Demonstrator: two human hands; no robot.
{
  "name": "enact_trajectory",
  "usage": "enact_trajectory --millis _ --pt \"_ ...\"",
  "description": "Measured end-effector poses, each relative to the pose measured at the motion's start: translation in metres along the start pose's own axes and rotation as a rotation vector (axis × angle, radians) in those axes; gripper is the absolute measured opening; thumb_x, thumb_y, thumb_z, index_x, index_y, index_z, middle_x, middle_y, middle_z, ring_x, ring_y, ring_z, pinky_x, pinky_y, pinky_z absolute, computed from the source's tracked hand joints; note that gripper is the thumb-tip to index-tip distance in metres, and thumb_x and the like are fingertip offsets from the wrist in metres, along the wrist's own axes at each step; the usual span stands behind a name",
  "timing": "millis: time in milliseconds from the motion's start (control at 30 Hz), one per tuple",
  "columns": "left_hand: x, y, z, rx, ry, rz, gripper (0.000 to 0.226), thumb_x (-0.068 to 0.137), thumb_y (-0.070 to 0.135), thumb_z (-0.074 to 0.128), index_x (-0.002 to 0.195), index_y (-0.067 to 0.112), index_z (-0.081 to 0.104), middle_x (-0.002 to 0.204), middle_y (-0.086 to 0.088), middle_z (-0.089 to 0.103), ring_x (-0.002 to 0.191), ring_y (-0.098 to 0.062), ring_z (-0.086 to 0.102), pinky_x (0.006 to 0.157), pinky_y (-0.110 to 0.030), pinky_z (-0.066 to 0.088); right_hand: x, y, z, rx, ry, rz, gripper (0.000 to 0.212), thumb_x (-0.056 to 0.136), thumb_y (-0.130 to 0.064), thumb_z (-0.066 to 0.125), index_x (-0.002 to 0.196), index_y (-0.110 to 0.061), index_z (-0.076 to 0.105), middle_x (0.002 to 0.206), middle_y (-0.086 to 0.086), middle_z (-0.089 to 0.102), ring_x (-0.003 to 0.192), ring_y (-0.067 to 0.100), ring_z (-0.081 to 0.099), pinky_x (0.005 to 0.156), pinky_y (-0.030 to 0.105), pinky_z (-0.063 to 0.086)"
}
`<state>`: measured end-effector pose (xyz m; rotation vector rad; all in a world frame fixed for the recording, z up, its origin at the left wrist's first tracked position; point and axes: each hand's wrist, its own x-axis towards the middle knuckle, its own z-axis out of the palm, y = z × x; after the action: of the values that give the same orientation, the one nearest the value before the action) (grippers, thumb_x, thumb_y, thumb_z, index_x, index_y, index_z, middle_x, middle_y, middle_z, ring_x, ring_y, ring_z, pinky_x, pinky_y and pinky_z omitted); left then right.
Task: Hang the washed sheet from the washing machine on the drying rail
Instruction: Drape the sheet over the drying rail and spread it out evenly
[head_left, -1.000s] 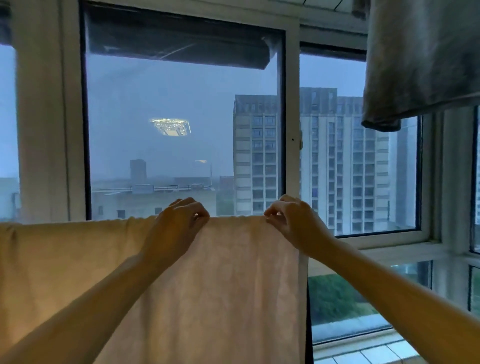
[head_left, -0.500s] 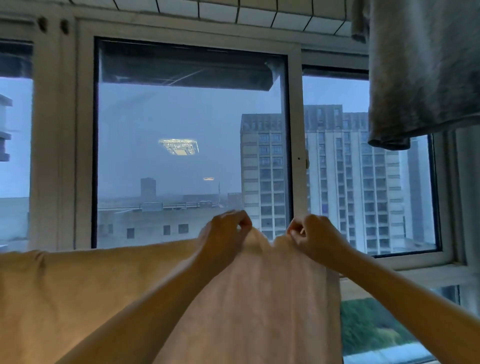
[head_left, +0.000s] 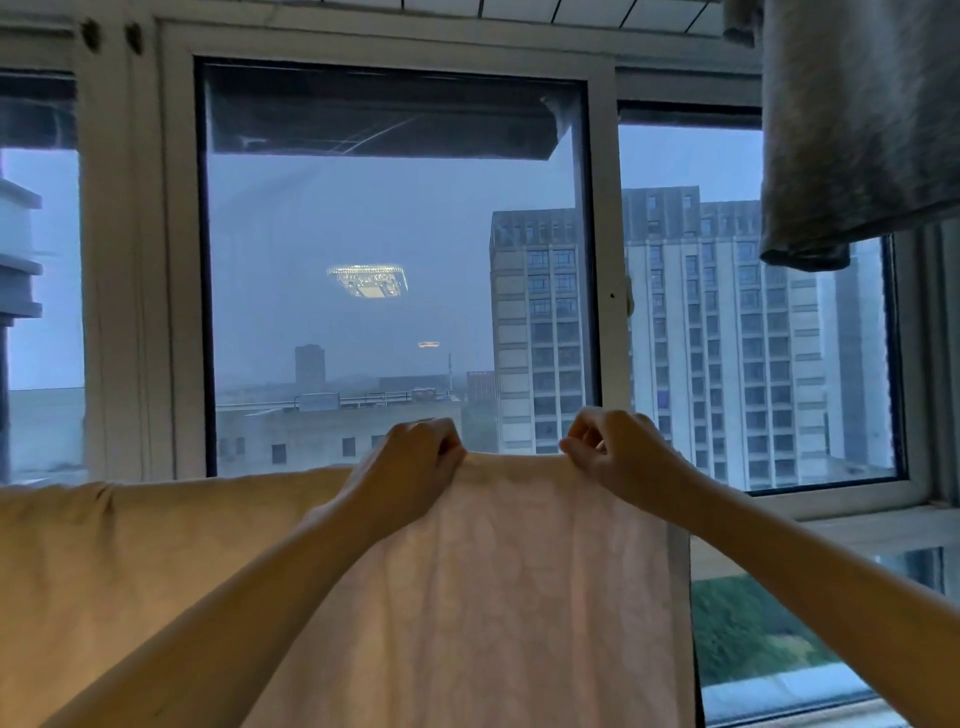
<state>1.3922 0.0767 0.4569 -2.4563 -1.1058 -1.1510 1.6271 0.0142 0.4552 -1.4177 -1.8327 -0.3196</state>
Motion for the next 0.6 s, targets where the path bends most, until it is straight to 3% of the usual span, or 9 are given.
enact_trajectory --millis 133,233,400,500,600 --pt "-0.007 -0.014 -0.012 0.032 0.005 -0.036 0.014 0.09 0.024 0.054 0.077 0.022 0.059 0.074 0.011 0.061 0.067 -0.004 0.056 0.06 -0.021 0.042 -0.005 0.005 0.001 -0.042 -0.013 0.05 0.015 0.097 -0.019 0.049 0.088 -0.012 0.06 0.062 -0.01 0.054 0.047 0.0 0.051 0.045 0.012 0.038" --pt "-0.007 -0.02 -0.021 -0.015 -0.035 -0.069 0.015 0.086 0.027 0.059 0.071 0.029 0.059 0.069 0.016 0.059 0.065 0.0 0.055 0.059 -0.02 0.042 -0.005 0.0 0.0 -0.066 -0.022 0.04 0.018 0.096 -0.017 0.049 0.086 -0.012 0.063 0.062 -0.007 0.057 0.047 0.002 0.052 0.043 0.012 0.038" --pt "-0.014 -0.033 -0.036 -0.08 -0.117 -0.085 0.02 0.09 0.043 0.055 0.088 0.029 0.069 0.086 0.018 0.065 0.078 0.001 0.06 0.074 -0.025 0.05 0.004 -0.029 0.007 -0.02 -0.061 -0.054 0.014 0.094 -0.018 0.05 0.09 -0.016 0.064 0.075 0.0 0.067 0.062 0.012 0.063 0.055 0.021 0.052" --pt "-0.023 -0.054 -0.047 -0.071 -0.156 -0.122 0.031 0.09 0.051 0.05 0.089 0.027 0.069 0.087 0.013 0.068 0.079 0.0 0.062 0.081 -0.03 0.053 0.012 -0.055 0.019 0.018 -0.083 -0.136 0.013 0.094 -0.021 0.052 0.097 -0.017 0.064 0.085 -0.006 0.066 0.073 0.005 0.062 0.071 0.027 0.055" --pt "-0.039 -0.078 -0.064 -0.076 -0.179 -0.114 0.035 0.086 0.058 0.046 0.087 0.03 0.067 0.084 0.012 0.069 0.078 -0.001 0.063 0.081 -0.028 0.053 0.019 -0.079 0.037 0.01 -0.098 -0.204 0.015 0.093 -0.024 0.052 0.099 -0.018 0.064 0.089 -0.007 0.065 0.077 0.002 0.06 0.075 0.027 0.055"
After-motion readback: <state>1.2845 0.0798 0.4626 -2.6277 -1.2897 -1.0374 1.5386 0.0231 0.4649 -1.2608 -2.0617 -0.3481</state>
